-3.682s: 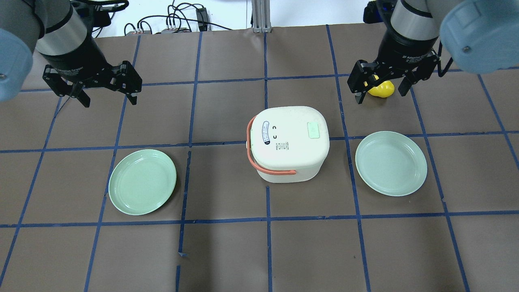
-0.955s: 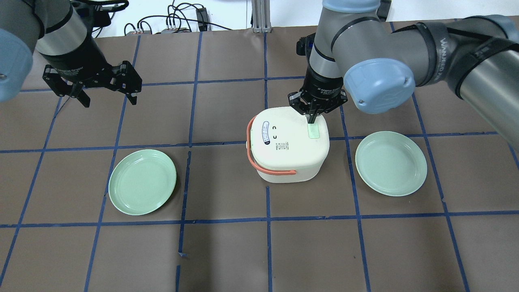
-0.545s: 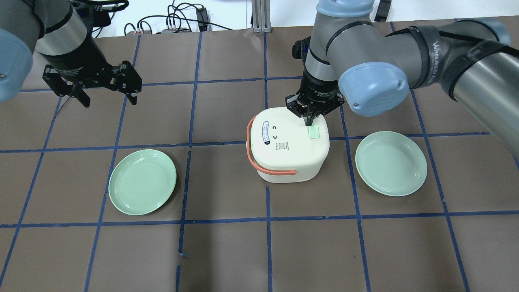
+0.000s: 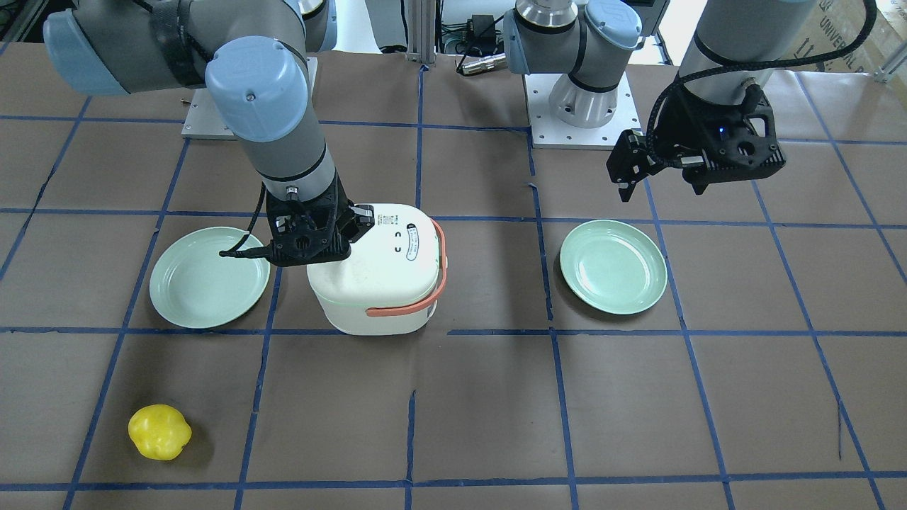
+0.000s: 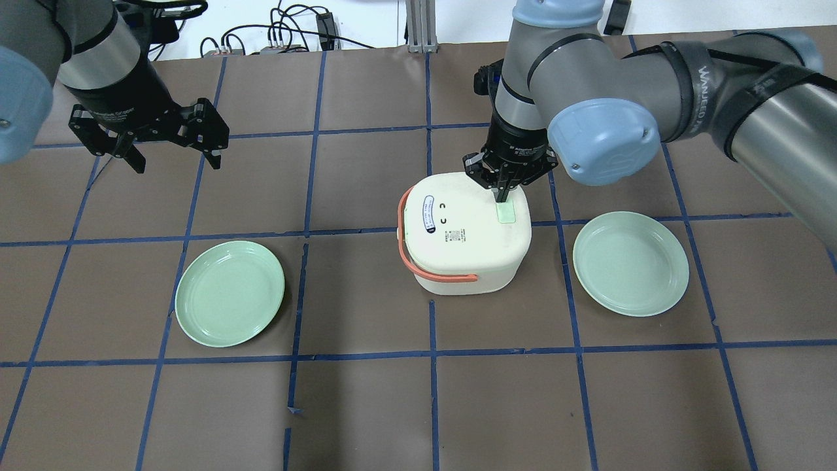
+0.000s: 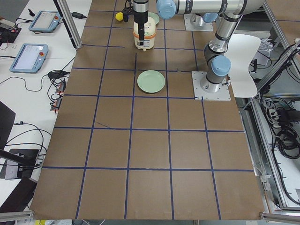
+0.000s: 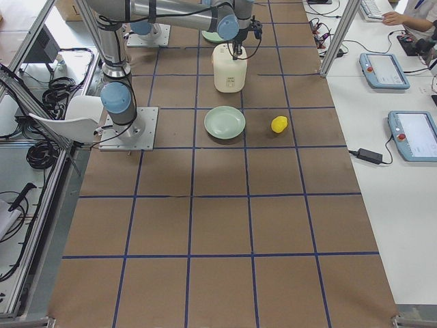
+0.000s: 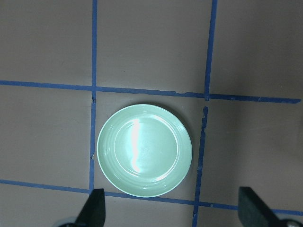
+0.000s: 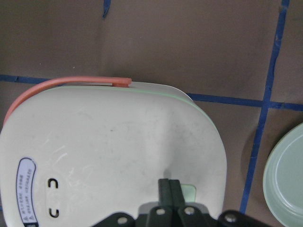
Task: Press rice cooker button
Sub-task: 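Press down on the green button with the right gripper, then lift the right gripper back up away from the opened cooker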
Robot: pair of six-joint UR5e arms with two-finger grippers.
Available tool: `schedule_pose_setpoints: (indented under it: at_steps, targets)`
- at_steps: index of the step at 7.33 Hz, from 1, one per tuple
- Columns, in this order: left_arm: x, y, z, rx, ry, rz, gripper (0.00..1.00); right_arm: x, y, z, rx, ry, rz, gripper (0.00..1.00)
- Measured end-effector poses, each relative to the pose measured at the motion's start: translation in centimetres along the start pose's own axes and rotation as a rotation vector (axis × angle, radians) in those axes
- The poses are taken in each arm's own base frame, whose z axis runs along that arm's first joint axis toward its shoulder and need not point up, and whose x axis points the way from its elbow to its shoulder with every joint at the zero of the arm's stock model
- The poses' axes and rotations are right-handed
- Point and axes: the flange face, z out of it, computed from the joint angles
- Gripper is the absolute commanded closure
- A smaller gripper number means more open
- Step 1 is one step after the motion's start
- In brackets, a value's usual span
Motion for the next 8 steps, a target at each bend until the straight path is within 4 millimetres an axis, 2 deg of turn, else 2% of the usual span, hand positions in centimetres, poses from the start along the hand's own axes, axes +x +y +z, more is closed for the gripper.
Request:
schedule_pose_setpoints:
  at_steps: [8]
  targets:
    - [0.0,0.0,0.0,0.0,0.0,0.0,0.0,0.3,0.3,1.1,-0.021,0.019,0.003,0.94]
